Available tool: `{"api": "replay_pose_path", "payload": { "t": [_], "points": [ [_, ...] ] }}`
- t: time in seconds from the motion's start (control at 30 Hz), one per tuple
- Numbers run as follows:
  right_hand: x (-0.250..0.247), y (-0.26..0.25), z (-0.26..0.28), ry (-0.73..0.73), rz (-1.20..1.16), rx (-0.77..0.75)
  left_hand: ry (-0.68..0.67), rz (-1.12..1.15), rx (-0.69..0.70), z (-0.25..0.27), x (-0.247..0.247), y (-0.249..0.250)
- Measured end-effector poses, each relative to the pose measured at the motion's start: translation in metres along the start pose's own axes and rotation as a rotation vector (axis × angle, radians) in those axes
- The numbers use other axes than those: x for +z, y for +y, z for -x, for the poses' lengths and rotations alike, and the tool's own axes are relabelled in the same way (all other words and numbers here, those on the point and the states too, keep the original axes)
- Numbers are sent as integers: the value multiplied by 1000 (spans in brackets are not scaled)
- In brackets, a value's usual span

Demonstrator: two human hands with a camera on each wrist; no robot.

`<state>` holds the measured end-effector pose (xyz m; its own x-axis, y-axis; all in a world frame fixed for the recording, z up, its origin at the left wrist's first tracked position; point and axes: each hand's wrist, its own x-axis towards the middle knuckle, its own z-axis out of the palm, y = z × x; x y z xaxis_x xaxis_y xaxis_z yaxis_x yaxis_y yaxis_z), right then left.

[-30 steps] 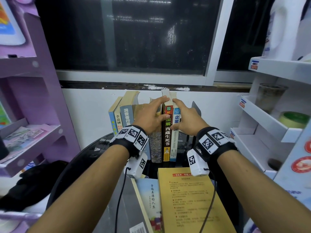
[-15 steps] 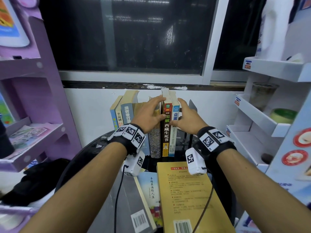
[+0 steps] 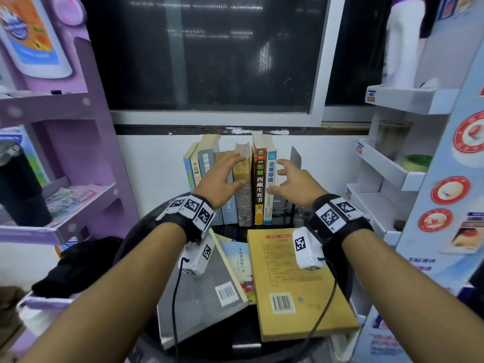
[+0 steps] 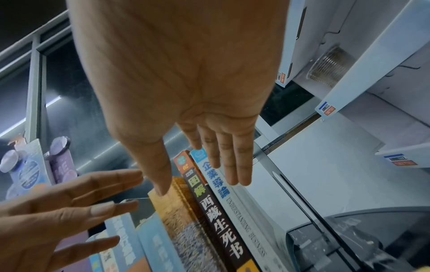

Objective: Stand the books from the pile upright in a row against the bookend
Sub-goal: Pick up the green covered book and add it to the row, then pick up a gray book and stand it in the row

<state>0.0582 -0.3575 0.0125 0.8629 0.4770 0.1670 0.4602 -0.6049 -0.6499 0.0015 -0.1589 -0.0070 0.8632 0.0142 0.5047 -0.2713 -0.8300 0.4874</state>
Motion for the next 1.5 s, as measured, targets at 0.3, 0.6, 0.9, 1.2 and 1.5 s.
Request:
{"api": "replay_pose_path", "payload": {
  "t": [0.3, 0.6, 0.9, 1.2, 1.5],
  "points": [
    [43, -15, 37, -238, 101, 36, -254, -40, -311, 56, -14, -20],
    [93, -35, 46, -398, 140, 71, -356, -9, -607, 100, -21, -67],
    [127, -49, 49, -476, 189, 115, -460, -156, -825, 113, -17, -95],
    [134, -56, 53, -493, 283, 111, -474, -282, -867, 110, -18, -102],
    [137, -59, 51, -503, 315, 129, -479, -347, -839, 107, -21, -102]
  ]
}}
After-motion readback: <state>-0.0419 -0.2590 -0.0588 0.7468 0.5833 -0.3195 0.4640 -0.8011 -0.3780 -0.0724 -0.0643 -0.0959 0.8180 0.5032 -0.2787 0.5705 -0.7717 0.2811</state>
